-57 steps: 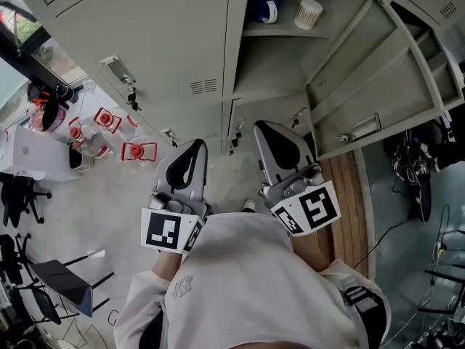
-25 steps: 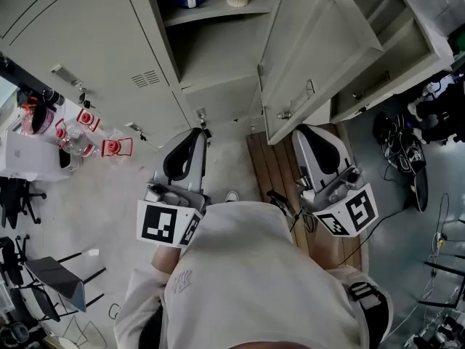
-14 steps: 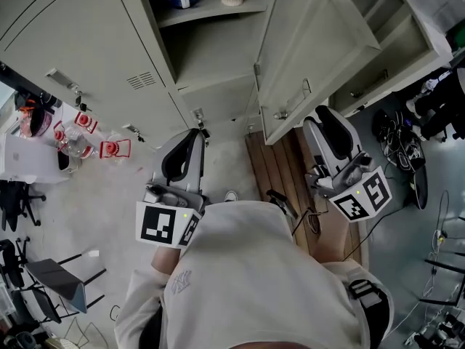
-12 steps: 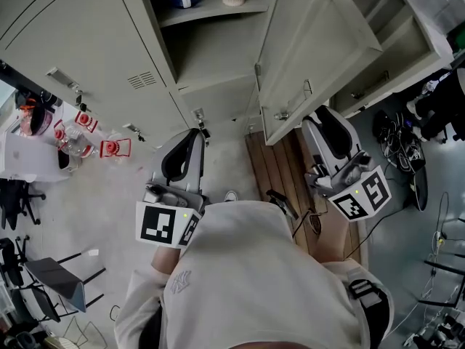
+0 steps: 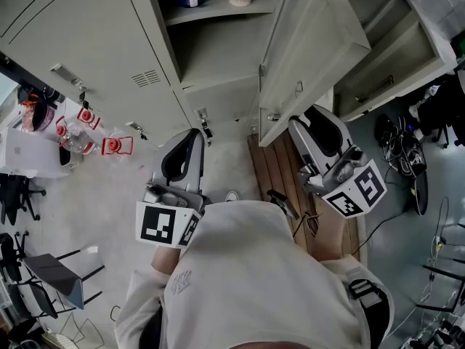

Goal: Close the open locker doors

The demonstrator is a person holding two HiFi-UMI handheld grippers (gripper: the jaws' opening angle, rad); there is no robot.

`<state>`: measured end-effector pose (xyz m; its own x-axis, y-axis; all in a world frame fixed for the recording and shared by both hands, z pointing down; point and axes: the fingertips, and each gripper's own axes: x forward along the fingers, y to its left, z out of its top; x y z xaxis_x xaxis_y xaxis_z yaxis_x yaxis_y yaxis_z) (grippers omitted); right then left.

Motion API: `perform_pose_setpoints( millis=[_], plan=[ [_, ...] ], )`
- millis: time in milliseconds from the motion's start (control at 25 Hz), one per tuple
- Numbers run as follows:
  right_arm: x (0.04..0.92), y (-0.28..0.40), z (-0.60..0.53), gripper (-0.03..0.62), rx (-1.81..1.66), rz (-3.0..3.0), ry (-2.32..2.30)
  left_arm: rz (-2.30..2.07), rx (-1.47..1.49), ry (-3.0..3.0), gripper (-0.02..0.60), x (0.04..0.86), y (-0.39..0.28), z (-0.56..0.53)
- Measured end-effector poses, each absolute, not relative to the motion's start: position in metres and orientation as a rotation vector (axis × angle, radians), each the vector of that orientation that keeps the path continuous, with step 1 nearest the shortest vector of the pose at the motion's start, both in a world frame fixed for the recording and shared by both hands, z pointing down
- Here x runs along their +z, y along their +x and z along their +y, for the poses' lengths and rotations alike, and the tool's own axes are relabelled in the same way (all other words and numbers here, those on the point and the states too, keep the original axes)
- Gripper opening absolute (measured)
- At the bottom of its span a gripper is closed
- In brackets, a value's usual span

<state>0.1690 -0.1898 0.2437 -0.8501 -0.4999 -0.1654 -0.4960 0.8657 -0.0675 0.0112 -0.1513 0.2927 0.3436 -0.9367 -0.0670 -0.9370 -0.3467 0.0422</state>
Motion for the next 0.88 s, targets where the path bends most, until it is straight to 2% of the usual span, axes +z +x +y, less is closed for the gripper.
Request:
perform_pose_setpoints(
  millis=[280,880],
  plan=[
    [0.243,0.125,-0.19,0.104,0.023,2.919,-0.687,1.842,0.116,-2.536,0.008,0.293,-0.011,-0.147],
    [0.244,0.034,-0.215,0.104,-0.019,2.916,-0.646,1.916,0.082,-2.434,0.008,0.275,-0.115,-0.153]
  ],
)
